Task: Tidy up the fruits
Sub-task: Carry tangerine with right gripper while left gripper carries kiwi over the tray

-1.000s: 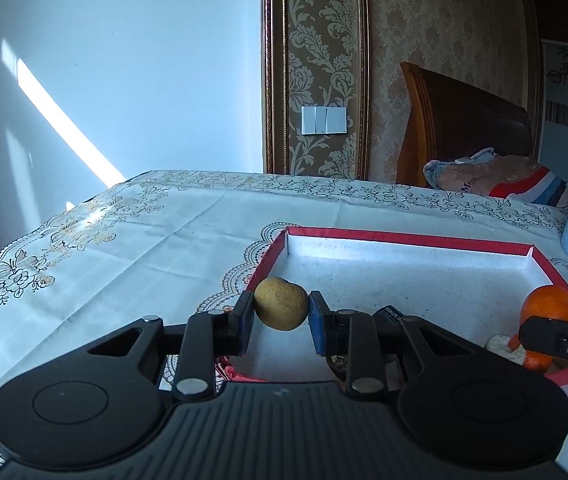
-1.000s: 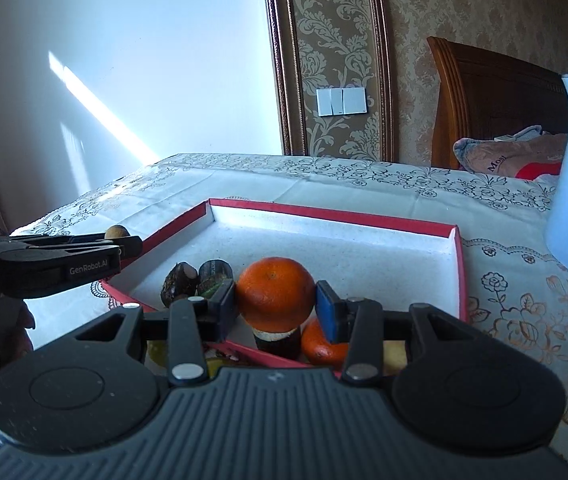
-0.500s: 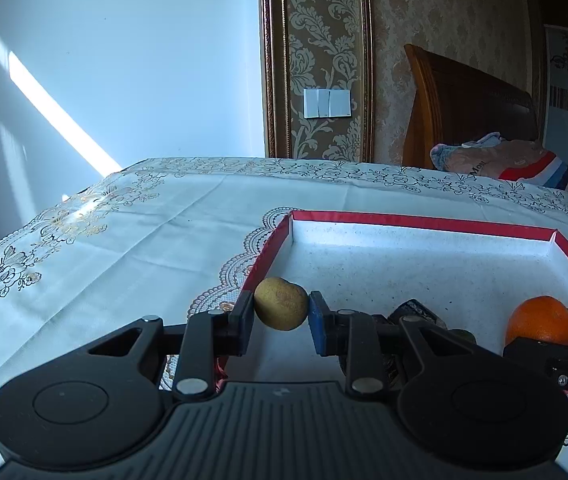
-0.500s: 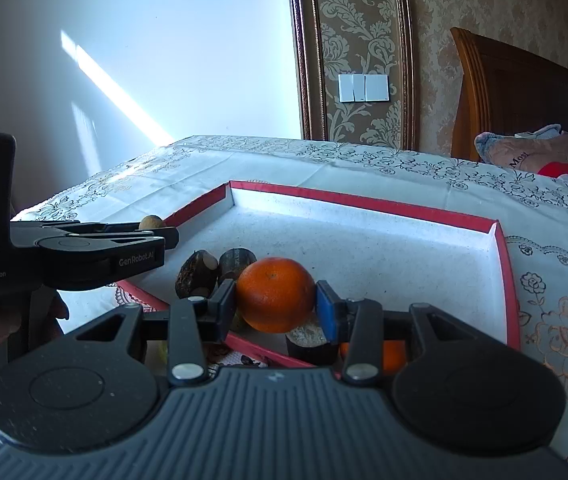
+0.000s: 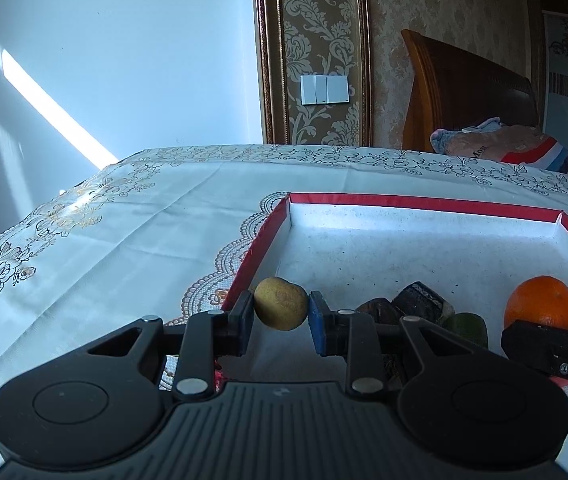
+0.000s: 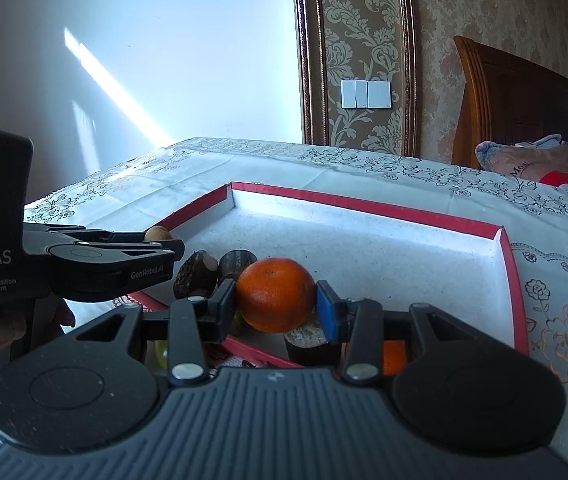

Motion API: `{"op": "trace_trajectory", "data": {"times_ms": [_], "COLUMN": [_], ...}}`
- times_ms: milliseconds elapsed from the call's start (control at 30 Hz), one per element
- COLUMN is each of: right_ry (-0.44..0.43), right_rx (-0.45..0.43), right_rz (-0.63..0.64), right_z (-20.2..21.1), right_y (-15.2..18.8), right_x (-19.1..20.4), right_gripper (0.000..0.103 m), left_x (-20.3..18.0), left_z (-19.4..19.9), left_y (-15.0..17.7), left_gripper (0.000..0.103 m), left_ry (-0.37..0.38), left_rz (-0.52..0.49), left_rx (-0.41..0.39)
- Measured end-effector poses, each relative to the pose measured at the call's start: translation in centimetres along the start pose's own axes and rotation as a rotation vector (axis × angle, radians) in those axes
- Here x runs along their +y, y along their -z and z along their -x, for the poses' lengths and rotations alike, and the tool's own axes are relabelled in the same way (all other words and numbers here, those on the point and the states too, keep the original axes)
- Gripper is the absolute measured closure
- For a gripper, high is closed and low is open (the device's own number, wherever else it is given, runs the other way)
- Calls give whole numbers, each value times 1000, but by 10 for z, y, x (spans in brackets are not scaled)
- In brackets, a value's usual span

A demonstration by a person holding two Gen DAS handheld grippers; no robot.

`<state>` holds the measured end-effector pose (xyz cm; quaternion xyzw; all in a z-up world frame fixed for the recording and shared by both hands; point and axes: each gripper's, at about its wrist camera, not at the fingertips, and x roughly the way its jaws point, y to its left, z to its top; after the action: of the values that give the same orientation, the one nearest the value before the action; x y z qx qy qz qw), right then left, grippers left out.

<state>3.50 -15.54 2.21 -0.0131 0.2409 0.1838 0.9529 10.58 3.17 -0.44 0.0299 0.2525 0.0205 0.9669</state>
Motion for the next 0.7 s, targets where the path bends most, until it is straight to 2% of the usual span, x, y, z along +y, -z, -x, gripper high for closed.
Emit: {"op": "trace_trajectory", "data": {"times_ms": [167,567,600,633,700], "right_ry": [2,5,1,-1,-1], "right_rx": [-7,-5,-5,-6,-9], "right_rz": [31,7,4,0,1], "right_z": [-2,-2,-1,-1,0], "right_y": [1,3,4,4,4], "right_x": [5,2,1,1,1], "right_gripper": [62,62,62,62,62], "left_x": [-1,4,4,4,3], "left_z": [-2,1,2,3,6], "left_y": [0,2,2,2,2], "left_gripper": [74,73,70,60,54], "left_ry": [-8,15,15,17,31], "left_rz": [-9,19,22,23,22], "left_rx": [7,22,21,18,7]}}
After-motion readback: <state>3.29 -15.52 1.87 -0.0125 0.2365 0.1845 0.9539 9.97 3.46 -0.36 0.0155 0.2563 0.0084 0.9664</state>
